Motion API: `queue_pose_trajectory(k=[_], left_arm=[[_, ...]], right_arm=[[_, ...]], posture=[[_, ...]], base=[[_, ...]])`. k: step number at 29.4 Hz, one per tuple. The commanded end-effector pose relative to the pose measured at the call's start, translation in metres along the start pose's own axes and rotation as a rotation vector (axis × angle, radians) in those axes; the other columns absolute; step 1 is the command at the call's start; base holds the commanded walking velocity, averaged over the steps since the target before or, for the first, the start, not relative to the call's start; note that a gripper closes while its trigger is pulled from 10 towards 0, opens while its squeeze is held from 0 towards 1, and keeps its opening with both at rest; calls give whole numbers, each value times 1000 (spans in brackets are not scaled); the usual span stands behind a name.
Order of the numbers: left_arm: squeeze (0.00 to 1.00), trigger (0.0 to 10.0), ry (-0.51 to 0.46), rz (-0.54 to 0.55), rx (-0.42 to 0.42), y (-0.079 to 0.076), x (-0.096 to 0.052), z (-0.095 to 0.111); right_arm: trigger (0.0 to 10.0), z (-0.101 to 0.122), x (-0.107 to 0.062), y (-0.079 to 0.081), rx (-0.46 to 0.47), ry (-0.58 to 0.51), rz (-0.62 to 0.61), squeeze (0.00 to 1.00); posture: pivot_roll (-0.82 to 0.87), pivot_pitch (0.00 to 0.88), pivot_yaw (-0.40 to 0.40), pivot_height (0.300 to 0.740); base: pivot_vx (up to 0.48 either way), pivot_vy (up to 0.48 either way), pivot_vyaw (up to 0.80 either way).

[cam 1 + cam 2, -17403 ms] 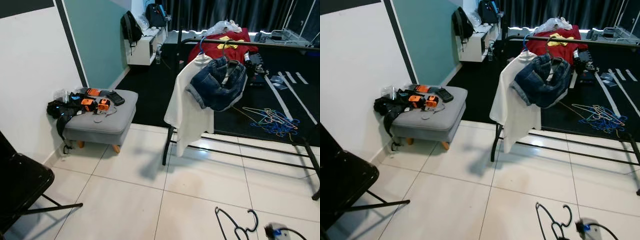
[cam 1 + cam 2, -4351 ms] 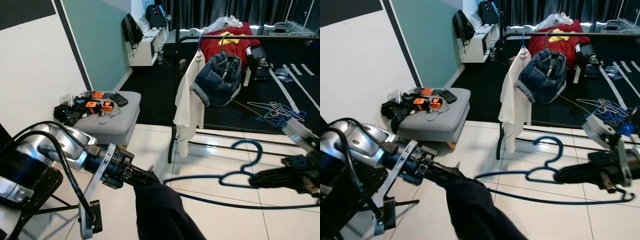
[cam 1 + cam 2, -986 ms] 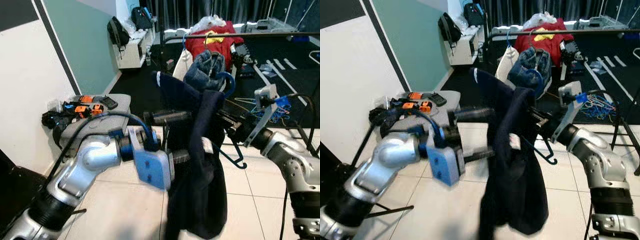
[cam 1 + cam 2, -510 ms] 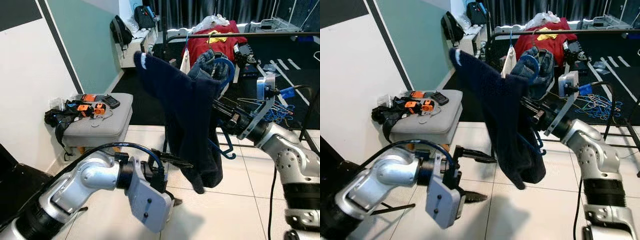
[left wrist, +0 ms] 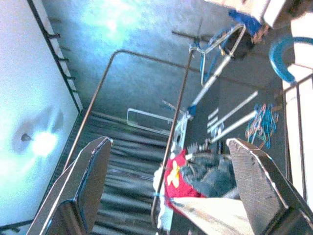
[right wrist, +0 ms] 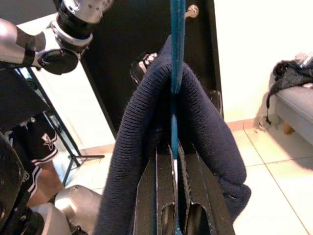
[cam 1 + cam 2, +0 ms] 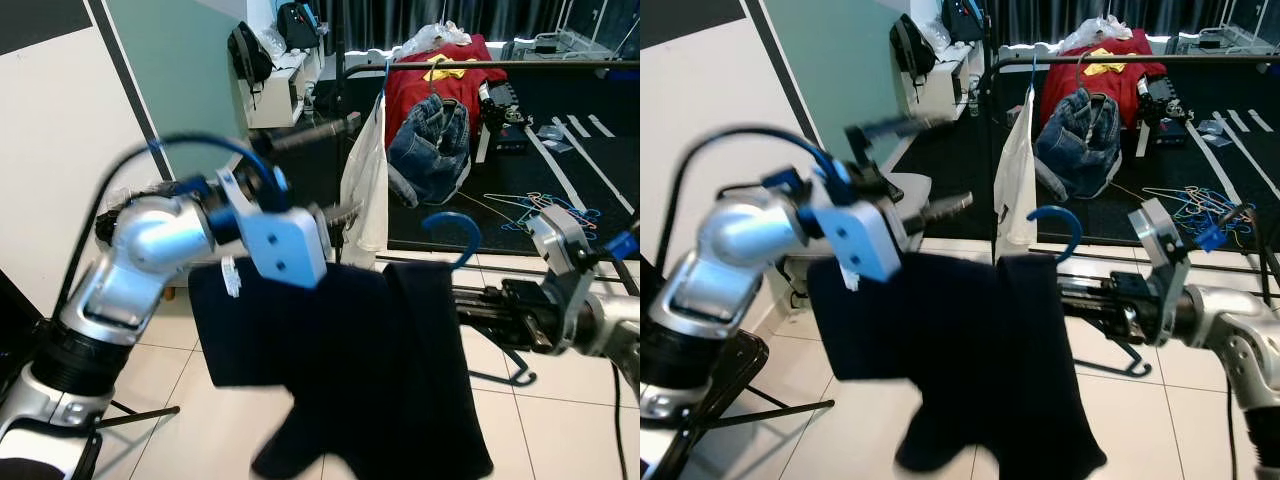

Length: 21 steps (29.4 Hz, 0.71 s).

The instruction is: Hang hanger

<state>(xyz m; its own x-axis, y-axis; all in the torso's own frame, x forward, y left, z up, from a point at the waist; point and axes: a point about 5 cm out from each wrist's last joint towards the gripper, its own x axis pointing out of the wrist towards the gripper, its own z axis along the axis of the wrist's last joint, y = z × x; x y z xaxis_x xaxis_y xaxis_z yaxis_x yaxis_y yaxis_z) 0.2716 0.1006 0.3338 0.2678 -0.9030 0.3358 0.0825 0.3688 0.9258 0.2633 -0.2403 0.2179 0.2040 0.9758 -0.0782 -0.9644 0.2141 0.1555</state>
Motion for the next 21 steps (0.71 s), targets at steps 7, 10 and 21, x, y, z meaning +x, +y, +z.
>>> queue_pose_trajectory(k=[7,10,21], left_arm=[[0,10000,-41,-323,-302,-13,-14,6],[0,10000,27,-523,-568,-30,-32,3],[0,10000,194,-632,-718,-61,-31,-17]], right_arm=[[10000,4,-3,-1,-48,19,2,0],[10000,3,0,-1,-58,47,27,0],[10000,6,12,8,-101,115,135,0]], posture=[[-126,0,83,740],[-122,0,81,740],[-134,0,85,740]], base=[[0,0,0],[0,0,0],[0,0,0]])
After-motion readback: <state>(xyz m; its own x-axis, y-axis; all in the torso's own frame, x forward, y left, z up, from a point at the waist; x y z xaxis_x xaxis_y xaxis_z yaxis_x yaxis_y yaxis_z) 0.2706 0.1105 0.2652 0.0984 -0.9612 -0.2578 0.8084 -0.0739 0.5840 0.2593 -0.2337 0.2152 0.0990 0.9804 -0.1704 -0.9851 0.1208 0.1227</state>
